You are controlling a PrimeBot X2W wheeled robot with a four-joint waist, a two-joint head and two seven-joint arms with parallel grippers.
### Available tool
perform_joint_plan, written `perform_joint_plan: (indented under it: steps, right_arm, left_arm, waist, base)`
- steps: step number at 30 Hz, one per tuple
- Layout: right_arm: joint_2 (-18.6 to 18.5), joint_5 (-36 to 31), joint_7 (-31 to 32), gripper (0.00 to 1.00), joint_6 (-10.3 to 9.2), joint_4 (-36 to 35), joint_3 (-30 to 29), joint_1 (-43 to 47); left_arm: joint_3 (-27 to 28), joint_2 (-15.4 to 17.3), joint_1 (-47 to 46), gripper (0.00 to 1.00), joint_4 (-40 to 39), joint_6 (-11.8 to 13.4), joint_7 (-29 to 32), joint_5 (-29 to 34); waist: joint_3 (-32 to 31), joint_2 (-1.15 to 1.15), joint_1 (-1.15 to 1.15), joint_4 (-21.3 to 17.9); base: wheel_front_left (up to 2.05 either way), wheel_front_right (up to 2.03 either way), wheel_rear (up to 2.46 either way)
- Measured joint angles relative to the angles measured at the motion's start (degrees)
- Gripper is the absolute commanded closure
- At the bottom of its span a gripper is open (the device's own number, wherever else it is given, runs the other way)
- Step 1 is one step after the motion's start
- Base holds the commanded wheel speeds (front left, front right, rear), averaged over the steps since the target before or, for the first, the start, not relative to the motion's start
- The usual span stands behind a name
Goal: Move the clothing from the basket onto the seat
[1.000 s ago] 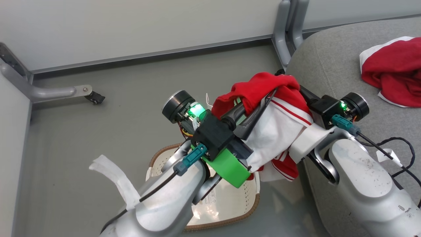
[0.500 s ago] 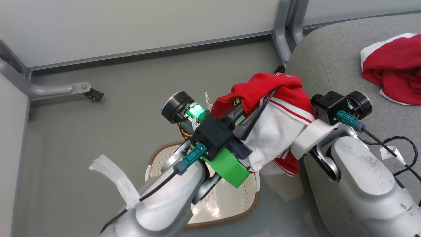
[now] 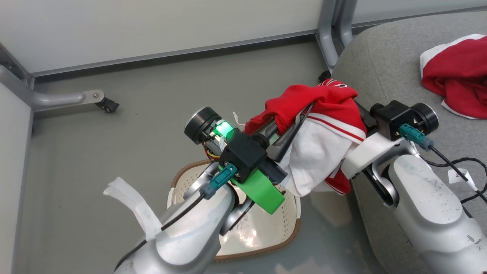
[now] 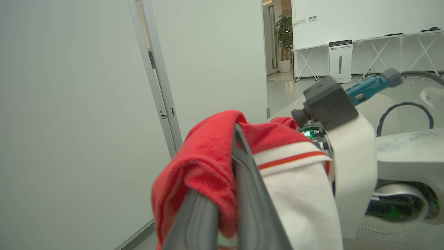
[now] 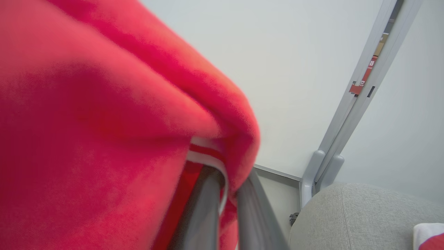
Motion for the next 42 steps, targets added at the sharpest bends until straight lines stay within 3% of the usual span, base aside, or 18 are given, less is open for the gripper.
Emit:
perform_joint_plan:
  steps: [23,27,28,42]
  right_arm:
    - [0.5,-1.5,0.0,1.0,0.0,-6.7,-14.0,3.7]
    - [1.5,-1.7,0.0,1.0,0.0,-9.0,-16.9,5.5]
    - [2.5,-1.7,0.0,1.0,0.0,-11.0,-19.5,7.5]
    - [5.4,-1.7,0.0,1.0,0.0,-15.3,-24.6,12.4]
  left_arm:
    - [3.0,1.6,3.4,0.0,2.9,-0.5,0.0,2.3]
    - [3.8,2.0,4.0,0.0,2.9,-0.5,0.0,2.7]
    - [4.6,2.5,4.3,0.0,2.9,-0.6,0.0,3.0]
    - [5.4,3.4,4.4,0.0,2.5,-0.7,0.0,3.5]
  waist:
    - [1.6,0.0,0.0,-2.5]
    - [1.9,0.0,0.0,-4.6]
    - [2.1,0.0,0.0,-6.7]
    - [2.8,0.0,0.0,-13.7]
  base:
    - [0.0,0.0,0.0]
    - [0.0,0.0,0.0]
    - [0.0,0.0,0.0]
    - [0.0,0.0,0.0]
